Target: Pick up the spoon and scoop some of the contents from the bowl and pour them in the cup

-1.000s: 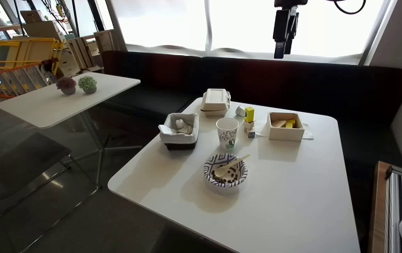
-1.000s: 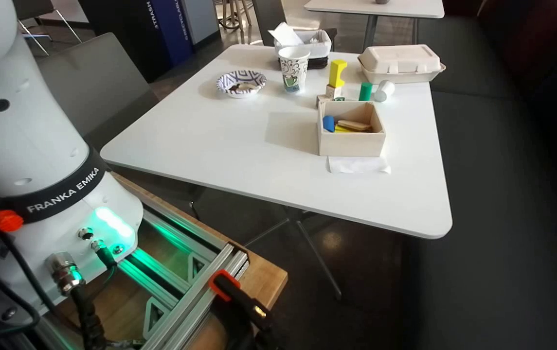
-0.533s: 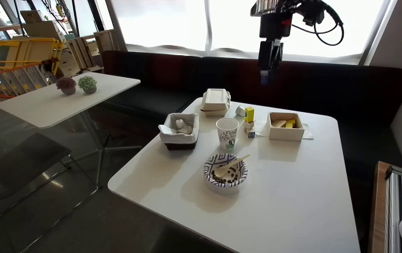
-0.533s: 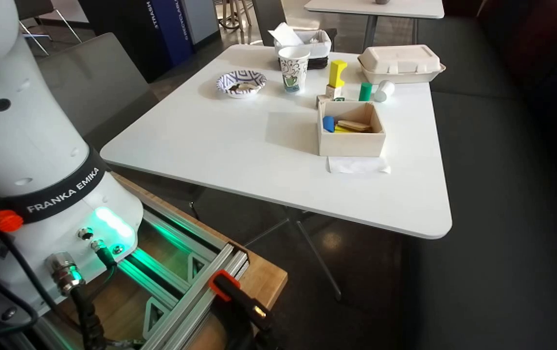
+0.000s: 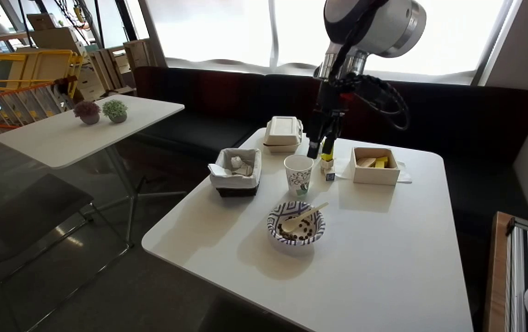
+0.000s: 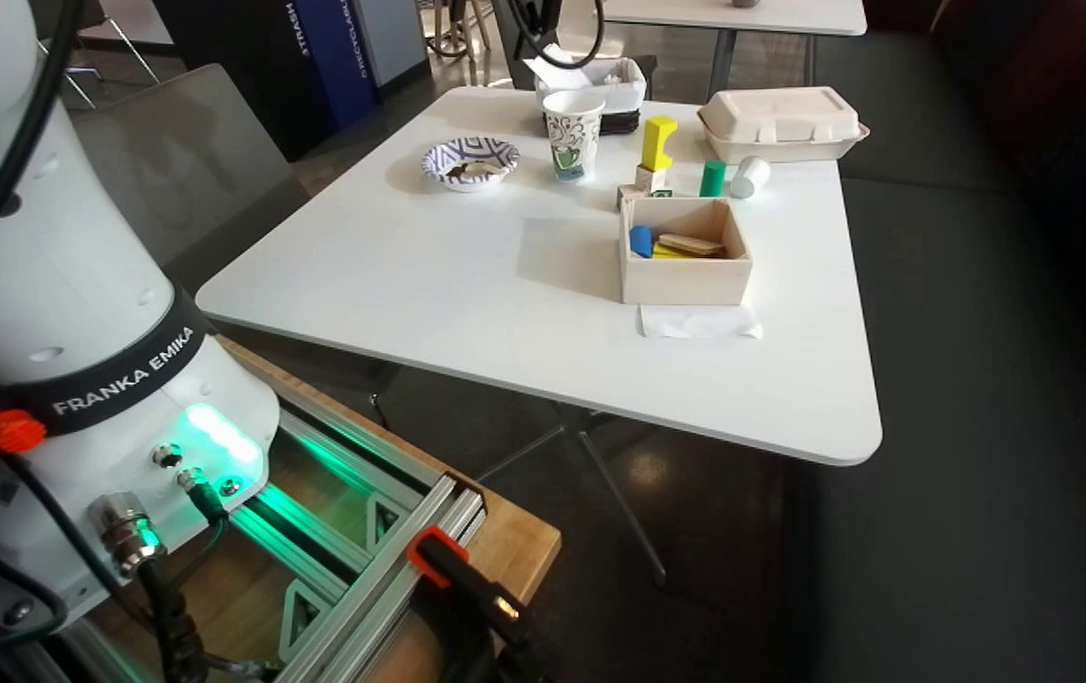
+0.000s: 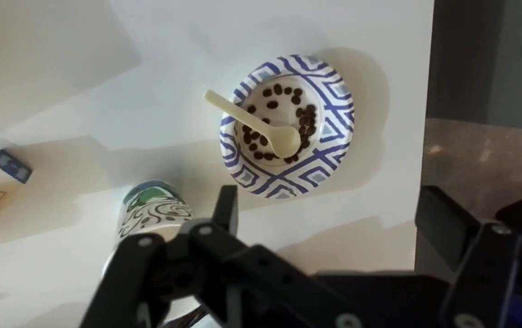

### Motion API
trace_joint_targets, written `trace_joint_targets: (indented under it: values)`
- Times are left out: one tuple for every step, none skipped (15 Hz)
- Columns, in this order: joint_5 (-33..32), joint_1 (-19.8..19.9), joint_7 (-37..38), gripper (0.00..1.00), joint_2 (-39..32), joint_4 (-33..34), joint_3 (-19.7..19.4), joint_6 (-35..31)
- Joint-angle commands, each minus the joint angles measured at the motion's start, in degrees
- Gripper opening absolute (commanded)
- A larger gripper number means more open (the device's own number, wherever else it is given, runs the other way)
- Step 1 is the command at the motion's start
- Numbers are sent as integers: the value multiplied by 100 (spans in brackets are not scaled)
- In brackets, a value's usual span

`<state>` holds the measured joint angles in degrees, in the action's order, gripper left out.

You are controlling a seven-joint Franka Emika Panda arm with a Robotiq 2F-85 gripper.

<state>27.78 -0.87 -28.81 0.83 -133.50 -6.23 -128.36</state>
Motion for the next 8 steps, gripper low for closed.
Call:
trace_joint_targets:
  values:
    - [978, 107, -679, 100, -635, 29, 226, -544]
    - [1008, 193, -938, 100, -890, 203, 259, -149]
    - [1066, 275, -1200, 100, -994, 285, 309, 214]
    - [768, 242, -729, 100, -652, 41, 335, -192]
    - [839, 284, -899, 100, -794, 89, 366, -62]
    - [869, 316, -991, 100, -892, 138, 382, 0]
    - [881, 339, -1037, 100, -947, 178, 392, 29]
    - [884, 350, -1052, 100, -964, 202, 394, 37]
